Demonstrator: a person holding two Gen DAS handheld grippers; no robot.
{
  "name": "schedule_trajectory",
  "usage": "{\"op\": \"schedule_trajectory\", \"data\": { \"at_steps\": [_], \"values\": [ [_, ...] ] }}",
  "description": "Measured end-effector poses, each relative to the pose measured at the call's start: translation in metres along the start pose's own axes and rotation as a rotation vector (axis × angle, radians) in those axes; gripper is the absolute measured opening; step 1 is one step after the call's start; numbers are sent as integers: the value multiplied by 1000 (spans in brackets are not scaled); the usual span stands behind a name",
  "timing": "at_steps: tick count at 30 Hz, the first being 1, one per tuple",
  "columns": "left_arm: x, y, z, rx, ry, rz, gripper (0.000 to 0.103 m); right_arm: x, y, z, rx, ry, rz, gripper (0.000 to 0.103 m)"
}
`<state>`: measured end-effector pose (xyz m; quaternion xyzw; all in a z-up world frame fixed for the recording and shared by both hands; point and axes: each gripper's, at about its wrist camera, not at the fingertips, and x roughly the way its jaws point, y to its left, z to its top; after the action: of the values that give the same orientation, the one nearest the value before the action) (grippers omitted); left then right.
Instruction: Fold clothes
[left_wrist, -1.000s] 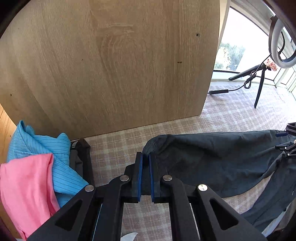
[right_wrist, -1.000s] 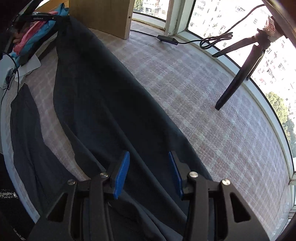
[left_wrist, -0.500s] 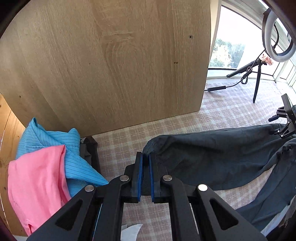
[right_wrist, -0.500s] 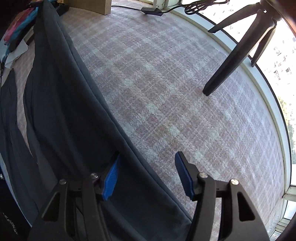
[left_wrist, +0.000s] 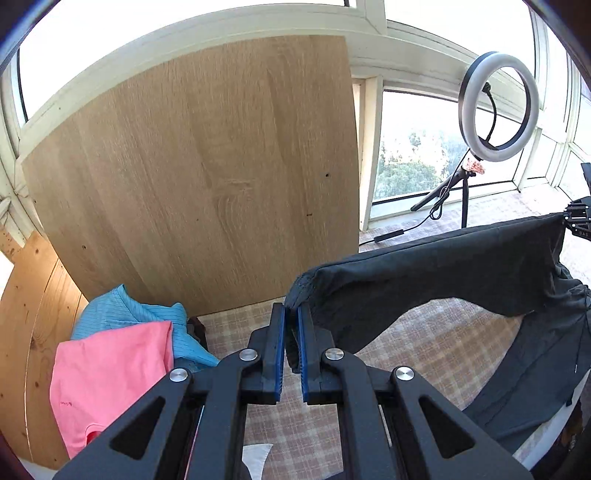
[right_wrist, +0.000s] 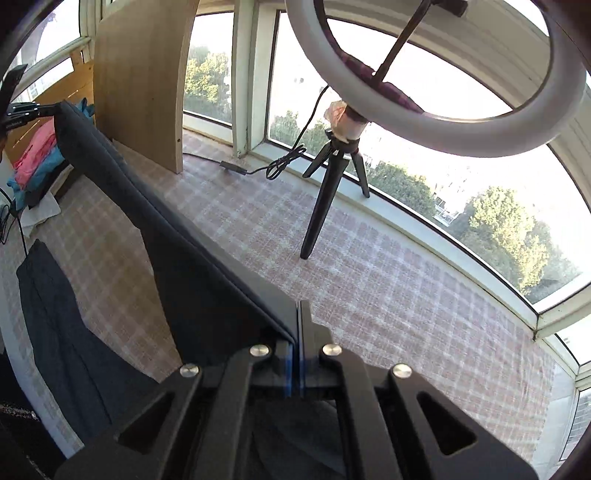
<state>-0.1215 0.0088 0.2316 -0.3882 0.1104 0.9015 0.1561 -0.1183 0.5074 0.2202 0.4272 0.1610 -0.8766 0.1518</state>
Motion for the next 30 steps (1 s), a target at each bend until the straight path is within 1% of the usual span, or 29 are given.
{"op": "schedule_trajectory", "data": {
  "at_steps": [2,3,5,7,8,10,11,12,14,17,18,19,21,23,24,27,29,30],
  "values": [
    [-13,-8,-33,38,25,-7,6,-46,8,-15,30,-70,-23,1],
    [-18,-13,-51,62,43,-7,6,-61,16,-25,43,-85,-28,1],
    [-23,-21,-94,80,82,-11,5,-78,37,-54,68,-79,-22,1],
    [-15,-25,-138,48,172,-74,5,-68,63,-95,100,-15,1,1],
    [-11,-31,-160,58,213,-80,5,-61,76,-116,117,22,13,1],
    [-2,-40,-198,73,285,-81,6,-41,95,-155,161,107,45,1],
    [3,-42,-214,72,313,-79,5,-29,104,-174,176,149,47,1],
    [7,-45,-229,71,342,-78,3,-19,113,-194,170,193,39,1],
    [10,-45,-250,62,363,-62,3,-3,129,-217,143,256,24,1],
    [2,-42,-267,44,357,-64,3,7,141,-232,134,292,26,1],
    [-1,-41,-271,39,358,-69,6,6,144,-234,129,297,22,1],
    [-4,-40,-275,34,359,-73,7,5,146,-235,123,303,18,1],
    [-9,-32,-278,-37,358,-113,7,2,149,-237,99,316,6,2],
    [-10,-32,-275,-96,335,-156,7,5,149,-235,71,325,-15,2],
    [-10,-32,-273,-125,323,-177,9,5,148,-234,70,326,-19,2],
    [11,-45,-271,-134,337,-172,24,6,146,-232,80,324,-28,2],
    [24,-50,-269,-144,345,-166,24,4,147,-232,73,320,-32,2],
    [28,-51,-268,-152,348,-164,26,3,147,-231,70,318,-34,2]
  ]
}}
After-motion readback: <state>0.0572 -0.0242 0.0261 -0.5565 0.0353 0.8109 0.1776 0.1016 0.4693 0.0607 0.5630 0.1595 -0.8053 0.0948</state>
